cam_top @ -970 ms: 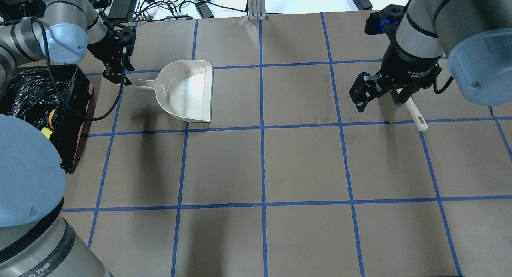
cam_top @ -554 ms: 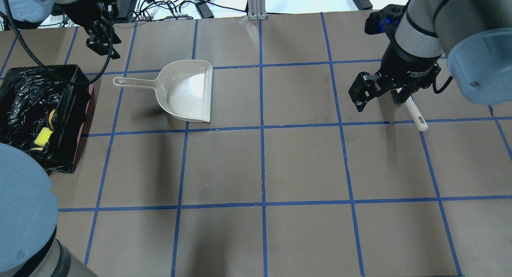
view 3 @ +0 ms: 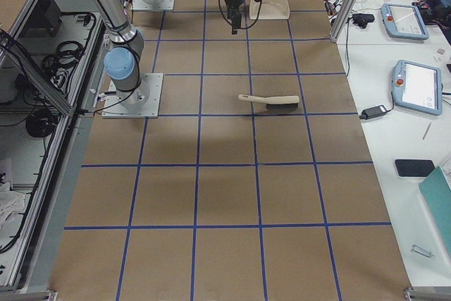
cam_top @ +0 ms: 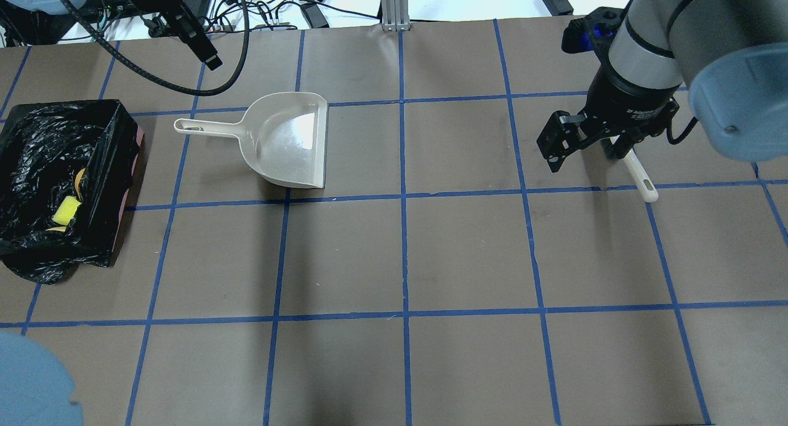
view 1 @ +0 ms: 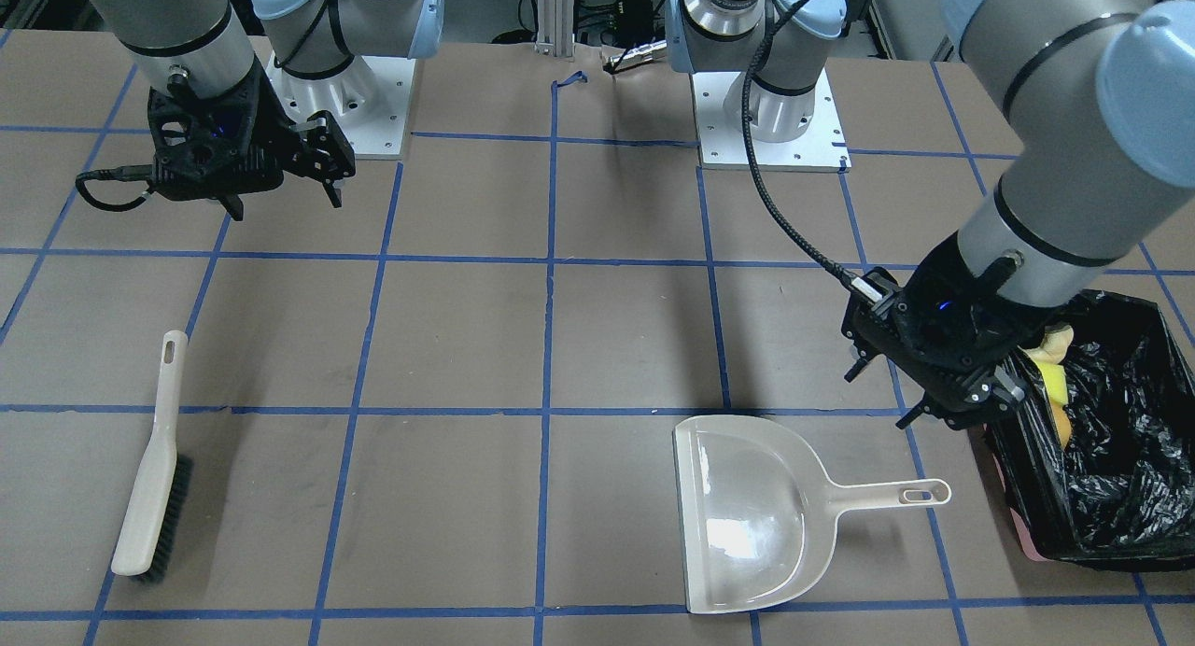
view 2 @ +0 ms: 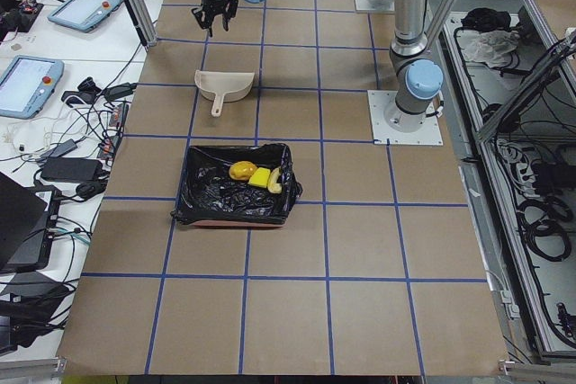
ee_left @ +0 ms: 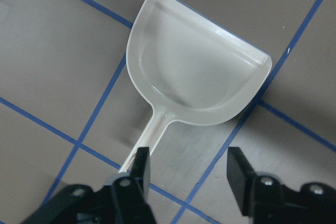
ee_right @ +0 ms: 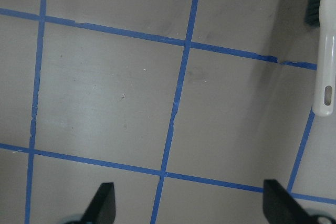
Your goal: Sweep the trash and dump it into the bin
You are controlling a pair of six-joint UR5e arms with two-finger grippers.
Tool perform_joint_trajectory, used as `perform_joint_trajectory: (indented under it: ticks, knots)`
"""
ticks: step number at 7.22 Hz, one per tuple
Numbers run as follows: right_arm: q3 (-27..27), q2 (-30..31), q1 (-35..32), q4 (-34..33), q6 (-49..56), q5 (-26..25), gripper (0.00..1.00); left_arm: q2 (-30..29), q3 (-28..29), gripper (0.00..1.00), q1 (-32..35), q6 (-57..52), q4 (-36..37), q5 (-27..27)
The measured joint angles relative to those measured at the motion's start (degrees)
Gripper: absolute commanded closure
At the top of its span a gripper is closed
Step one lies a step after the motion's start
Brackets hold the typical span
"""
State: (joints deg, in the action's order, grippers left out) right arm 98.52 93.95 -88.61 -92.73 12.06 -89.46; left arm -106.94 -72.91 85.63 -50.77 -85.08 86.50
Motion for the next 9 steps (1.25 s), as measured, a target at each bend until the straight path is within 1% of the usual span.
perform_joint_trajectory:
  ticks: [1, 3, 5, 7, 9]
  knots:
    - [0.0, 0.0, -0.01, -0.05, 0.01, 0.1, 0.0, 2.27, -1.75, 0.01, 0.54, 10.53, -0.21, -1.12]
    - [0.0, 0.0, 0.0, -0.06, 0.02, -0.21, 0.0, 6.07, -4.21, 0.0, 0.81, 30.87, -2.3, -2.58]
    - [0.0, 0.0, 0.01, -0.12, 0.09, -0.34, 0.0, 8.75, -5.8, 0.0, 0.84, 44.04, -4.59, -2.4]
    - [0.0, 0.0, 0.01, -0.19, 0.27, -0.34, 0.0, 10.91, -7.42, 0.0, 0.48, 52.43, -6.86, -2.03]
    - [0.0, 0.0, 0.01, -0.24, 0.29, -0.3, 0.0, 12.19, -8.66, 0.0, 0.12, 54.32, -7.11, -1.54]
